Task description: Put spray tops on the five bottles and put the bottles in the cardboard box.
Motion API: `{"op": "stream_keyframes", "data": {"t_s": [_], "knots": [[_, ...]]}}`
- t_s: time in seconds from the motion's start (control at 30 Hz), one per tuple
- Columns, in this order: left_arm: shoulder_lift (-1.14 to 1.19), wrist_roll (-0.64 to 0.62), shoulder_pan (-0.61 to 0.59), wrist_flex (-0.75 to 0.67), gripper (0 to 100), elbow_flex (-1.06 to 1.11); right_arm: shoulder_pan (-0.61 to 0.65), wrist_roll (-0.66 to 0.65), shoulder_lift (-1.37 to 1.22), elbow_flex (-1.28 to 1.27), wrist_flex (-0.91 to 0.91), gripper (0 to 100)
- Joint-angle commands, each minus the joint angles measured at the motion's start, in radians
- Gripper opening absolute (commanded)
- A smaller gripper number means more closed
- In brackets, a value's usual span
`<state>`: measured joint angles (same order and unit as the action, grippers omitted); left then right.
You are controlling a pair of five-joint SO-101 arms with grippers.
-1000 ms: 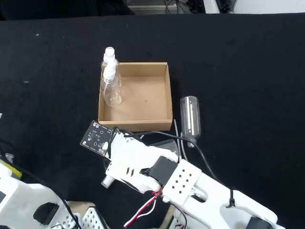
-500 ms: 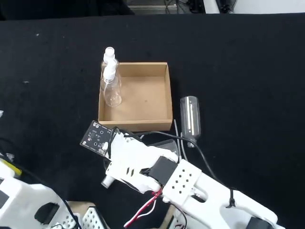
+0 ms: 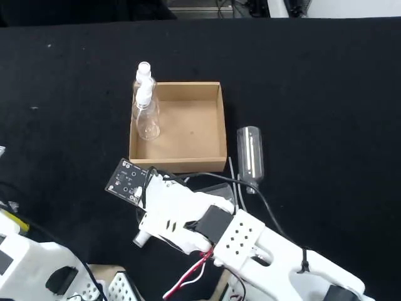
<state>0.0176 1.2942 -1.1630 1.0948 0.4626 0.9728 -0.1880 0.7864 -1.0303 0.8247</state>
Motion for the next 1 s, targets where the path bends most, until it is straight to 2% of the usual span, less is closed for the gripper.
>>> {"op": "stream_keyframes", "data": {"t_s": [0.0, 0.03, 0.1, 0.3, 0.37, 0.5, 0.53, 0.63, 0.8, 0.97], "knots": [[-0.057, 0.002, 0.012, 0.011, 6, 0.024, 0.012, 0.002, 0.021, 0.004, -0.026, 29.4], [-0.063, 0.002, 0.012, 0.011, 2, 0.031, 0.012, 0.002, 0.021, 0.004, -0.026, 29.4], [-0.068, 0.002, 0.007, 0.011, 5, 0.042, 0.012, 0.002, 0.021, 0.004, -0.026, 29.4], [-0.069, -0.002, -0.005, 0.014, 3, -0.001, 0.014, -0.006, 0.027, 0.004, -0.018, 29.5], [-0.069, -0.008, 0.001, 0.064, 3, -0.019, 0.018, -0.014, 0.027, 0.004, -0.012, 29.6], [-0.069, -0.009, 0.044, 0.292, 3, -0.102, 0.11, -0.207, 0.027, 0.015, 0.084, 29.5], [-0.069, -0.012, 0.045, 0.319, 3, -0.125, 0.143, -0.218, 0.022, 0.015, 0.103, 29.4], [-0.068, -0.094, -0.007, 0.301, 3, -0.166, 0.199, -0.227, -0.012, 0.027, 0.133, 29.3], [-0.068, -0.126, -0.104, 0.229, 3, -0.166, 0.196, -0.45, -0.173, 0.116, 0.199, 29.7], [-0.06, -0.126, -0.171, 0.23, 3, -0.173, 0.187, -0.577, -0.255, 0.162, 0.201, 29.7]]}}
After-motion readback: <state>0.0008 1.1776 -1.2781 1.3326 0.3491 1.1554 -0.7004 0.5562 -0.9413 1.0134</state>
